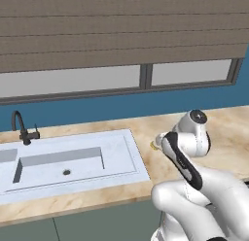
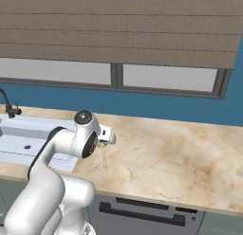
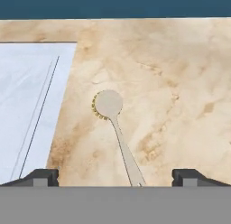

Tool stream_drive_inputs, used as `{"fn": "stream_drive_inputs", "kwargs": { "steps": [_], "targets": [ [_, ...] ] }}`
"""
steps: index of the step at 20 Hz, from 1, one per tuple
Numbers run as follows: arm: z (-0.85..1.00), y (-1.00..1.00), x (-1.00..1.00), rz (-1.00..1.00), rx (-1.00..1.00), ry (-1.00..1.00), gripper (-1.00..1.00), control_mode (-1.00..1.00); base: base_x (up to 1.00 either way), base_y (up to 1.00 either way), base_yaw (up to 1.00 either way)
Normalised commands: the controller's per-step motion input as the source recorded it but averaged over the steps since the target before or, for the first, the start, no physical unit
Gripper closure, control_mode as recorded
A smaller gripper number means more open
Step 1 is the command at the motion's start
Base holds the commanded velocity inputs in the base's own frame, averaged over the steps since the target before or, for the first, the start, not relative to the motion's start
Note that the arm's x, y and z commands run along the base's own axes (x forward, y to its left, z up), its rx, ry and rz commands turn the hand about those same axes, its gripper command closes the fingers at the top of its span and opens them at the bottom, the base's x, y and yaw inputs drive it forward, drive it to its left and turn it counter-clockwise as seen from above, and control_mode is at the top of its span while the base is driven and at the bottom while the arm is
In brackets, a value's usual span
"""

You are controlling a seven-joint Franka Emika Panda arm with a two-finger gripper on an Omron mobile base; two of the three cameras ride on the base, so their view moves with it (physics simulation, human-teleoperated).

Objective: Grab the spray bottle from the cabinet, then place it next to the cutting board for sanitizing. Then grab the dish brush from the countertop next to the sink and place it next to the cutting board.

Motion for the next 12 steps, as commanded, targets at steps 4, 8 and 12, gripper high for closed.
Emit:
{"fn": "stream_drive_inputs", "kwargs": {
  "steps": [4, 8, 12],
  "targets": [
    [-0.45, -0.06, 0.76, 0.00, 0.00, 0.22, -1.00, -1.00, 0.00, 0.00, 0.00],
    [-0.18, -0.06, 0.39, 0.00, 0.00, 0.39, -1.00, -1.00, 0.00, 0.00, 0.00],
    [-0.34, 0.00, 0.21, 0.02, 0.00, 0.18, -1.00, -1.00, 0.00, 0.00, 0.00]
  ]
}}
